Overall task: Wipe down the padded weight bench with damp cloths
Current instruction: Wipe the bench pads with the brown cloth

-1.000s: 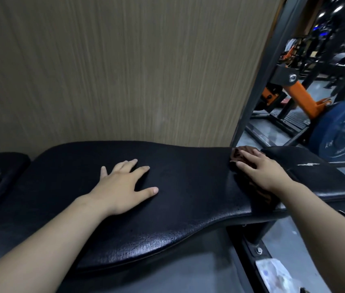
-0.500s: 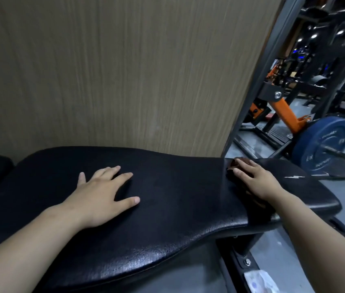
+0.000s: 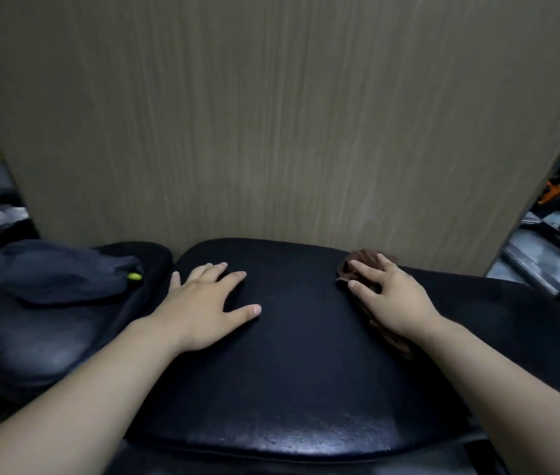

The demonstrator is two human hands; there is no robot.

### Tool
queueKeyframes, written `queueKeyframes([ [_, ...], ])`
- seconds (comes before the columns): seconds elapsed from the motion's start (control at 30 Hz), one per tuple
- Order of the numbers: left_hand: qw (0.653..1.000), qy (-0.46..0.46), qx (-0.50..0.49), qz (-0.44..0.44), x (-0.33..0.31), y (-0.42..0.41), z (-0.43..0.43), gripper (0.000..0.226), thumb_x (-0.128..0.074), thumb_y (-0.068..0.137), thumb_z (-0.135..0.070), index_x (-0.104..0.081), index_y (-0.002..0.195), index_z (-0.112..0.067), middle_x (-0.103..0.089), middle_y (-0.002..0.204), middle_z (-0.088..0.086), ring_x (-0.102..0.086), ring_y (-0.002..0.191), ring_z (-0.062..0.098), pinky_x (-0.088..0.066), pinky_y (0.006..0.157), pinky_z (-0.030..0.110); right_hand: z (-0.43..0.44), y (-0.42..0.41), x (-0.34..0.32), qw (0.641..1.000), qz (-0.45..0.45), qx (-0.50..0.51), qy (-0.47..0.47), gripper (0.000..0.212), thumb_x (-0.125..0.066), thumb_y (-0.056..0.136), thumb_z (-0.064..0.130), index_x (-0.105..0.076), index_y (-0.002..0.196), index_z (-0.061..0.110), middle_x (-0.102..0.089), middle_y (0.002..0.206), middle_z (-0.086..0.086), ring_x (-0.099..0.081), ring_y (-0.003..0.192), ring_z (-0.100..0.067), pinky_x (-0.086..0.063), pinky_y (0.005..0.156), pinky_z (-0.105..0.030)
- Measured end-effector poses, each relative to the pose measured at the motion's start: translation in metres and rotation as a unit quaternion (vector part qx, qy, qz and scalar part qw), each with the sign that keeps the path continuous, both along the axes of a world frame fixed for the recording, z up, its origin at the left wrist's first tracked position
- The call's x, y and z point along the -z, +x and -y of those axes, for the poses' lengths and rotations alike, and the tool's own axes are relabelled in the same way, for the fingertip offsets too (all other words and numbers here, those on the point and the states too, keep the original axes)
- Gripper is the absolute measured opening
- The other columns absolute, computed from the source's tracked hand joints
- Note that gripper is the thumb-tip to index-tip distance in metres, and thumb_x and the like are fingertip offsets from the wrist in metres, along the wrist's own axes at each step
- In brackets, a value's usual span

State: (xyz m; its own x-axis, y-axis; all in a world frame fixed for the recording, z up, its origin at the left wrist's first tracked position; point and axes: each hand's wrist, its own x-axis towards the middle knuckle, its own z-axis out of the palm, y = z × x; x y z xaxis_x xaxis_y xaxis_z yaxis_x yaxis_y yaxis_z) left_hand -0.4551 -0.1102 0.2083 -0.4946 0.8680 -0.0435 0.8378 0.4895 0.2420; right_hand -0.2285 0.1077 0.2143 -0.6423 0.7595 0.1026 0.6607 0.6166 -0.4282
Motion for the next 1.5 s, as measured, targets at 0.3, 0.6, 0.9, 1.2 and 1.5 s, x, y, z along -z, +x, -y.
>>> queueKeyframes([
  [0.3, 0.991, 0.108, 0.046, -0.067, -0.004, -0.053, 0.058, 0.075, -0.036, 0.087, -0.074, -0.039, 0.149, -0.032, -0.032, 0.159, -0.011, -0.017, 0.149, 0.007, -0.013, 0.124, 0.037, 0.063, -0.118, 0.0, 0.997, 0.021, -0.068, 0.001, 0.057, -0.039, 0.096, 0.059, -0.032, 0.15, 0.04, -0.011, 0.164, -0.01, -0.008, 0.151, -0.03, -0.009, 0.121, -0.038],
  [0.6, 0.983, 0.085, 0.028, -0.161, 0.001, -0.089, 0.115, 0.087, -0.022, 0.08, -0.076, -0.047, 0.147, -0.025, -0.016, 0.165, -0.003, -0.005, 0.153, 0.015, 0.003, 0.122, 0.04, 0.145, -0.212, 0.009, 0.99, 0.062, -0.13, 0.003, 0.065, -0.023, 0.095, 0.065, -0.02, 0.154, 0.039, -0.002, 0.163, -0.019, 0.0, 0.149, -0.041, -0.003, 0.122, -0.046],
  [0.9, 0.995, -0.02, -0.002, -0.099, 0.008, -0.073, 0.135, 0.122, -0.018, 0.064, -0.1, -0.008, 0.159, -0.024, 0.043, 0.154, 0.0, 0.046, 0.136, 0.01, 0.017, 0.117, 0.056, 0.199, -0.196, 0.002, 0.98, 0.064, -0.187, -0.012, 0.06, -0.028, 0.098, 0.059, -0.022, 0.154, 0.037, 0.001, 0.165, -0.012, 0.001, 0.149, -0.039, -0.002, 0.122, -0.043],
  [1.2, 0.998, -0.053, 0.026, 0.003, 0.008, -0.038, 0.139, 0.145, -0.013, 0.039, -0.106, 0.004, 0.158, -0.025, 0.048, 0.15, 0.002, 0.048, 0.135, 0.013, 0.019, 0.118, 0.05, 0.229, -0.133, 0.002, 0.972, 0.076, -0.222, -0.004, 0.059, -0.027, 0.101, 0.053, -0.013, 0.155, 0.034, 0.006, 0.164, -0.013, 0.005, 0.15, -0.034, 0.001, 0.122, -0.038],
  [1.5, 0.996, -0.055, 0.037, 0.054, 0.0, 0.006, 0.127, 0.142, -0.034, 0.043, -0.103, -0.007, 0.158, -0.025, 0.009, 0.166, -0.003, 0.012, 0.15, 0.009, 0.009, 0.122, 0.046, 0.219, -0.072, 0.007, 0.977, 0.051, -0.207, 0.0, 0.059, -0.033, 0.1, 0.053, -0.02, 0.155, 0.035, -0.001, 0.165, -0.003, -0.002, 0.152, -0.026, -0.007, 0.121, -0.034],
])
